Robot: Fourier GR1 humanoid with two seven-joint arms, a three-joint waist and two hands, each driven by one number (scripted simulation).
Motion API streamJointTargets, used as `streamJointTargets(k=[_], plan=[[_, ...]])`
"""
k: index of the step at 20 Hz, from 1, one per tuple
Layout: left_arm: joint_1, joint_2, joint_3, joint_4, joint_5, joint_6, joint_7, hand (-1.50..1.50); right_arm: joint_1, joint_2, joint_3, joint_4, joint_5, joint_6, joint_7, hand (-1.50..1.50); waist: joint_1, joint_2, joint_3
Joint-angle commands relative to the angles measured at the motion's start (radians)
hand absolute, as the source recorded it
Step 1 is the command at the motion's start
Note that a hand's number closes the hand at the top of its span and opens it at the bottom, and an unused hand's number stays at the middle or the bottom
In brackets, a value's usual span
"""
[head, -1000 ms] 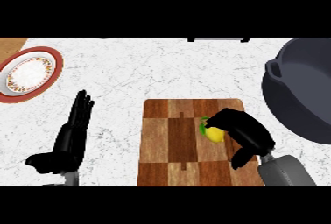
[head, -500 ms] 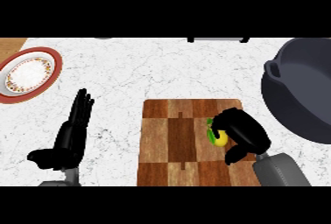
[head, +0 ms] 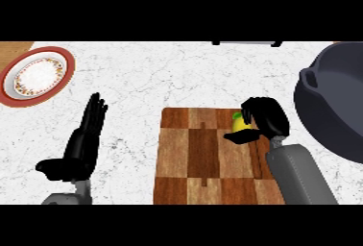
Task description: Pick the lemon from the cutting board and place it in the pot
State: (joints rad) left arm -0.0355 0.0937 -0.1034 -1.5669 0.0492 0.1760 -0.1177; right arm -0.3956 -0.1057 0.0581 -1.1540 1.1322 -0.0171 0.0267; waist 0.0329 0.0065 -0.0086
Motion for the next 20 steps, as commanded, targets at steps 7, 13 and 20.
streamJointTargets(k=[7, 13, 20], plan=[[0.031, -0.002, -0.001, -0.022, -0.005, 0.0, -0.004, 0.0, -0.395, 0.104, -0.04, 0.14, 0.171, -0.141, 0.526, 1.5, -0.001, -0.003, 0.008], [0.013, -0.033, -0.001, 0.025, -0.016, 0.02, -0.022, 0.0, -0.512, 0.105, 0.047, 0.105, 0.288, -0.069, 0.771, 1.5, -0.021, -0.006, 0.008], [0.033, -0.036, -0.011, -0.002, -0.035, 0.022, -0.009, 0.0, -0.481, 0.038, -0.014, 0.05, 0.336, -0.078, 0.84, 1.5, -0.028, -0.007, 0.008]])
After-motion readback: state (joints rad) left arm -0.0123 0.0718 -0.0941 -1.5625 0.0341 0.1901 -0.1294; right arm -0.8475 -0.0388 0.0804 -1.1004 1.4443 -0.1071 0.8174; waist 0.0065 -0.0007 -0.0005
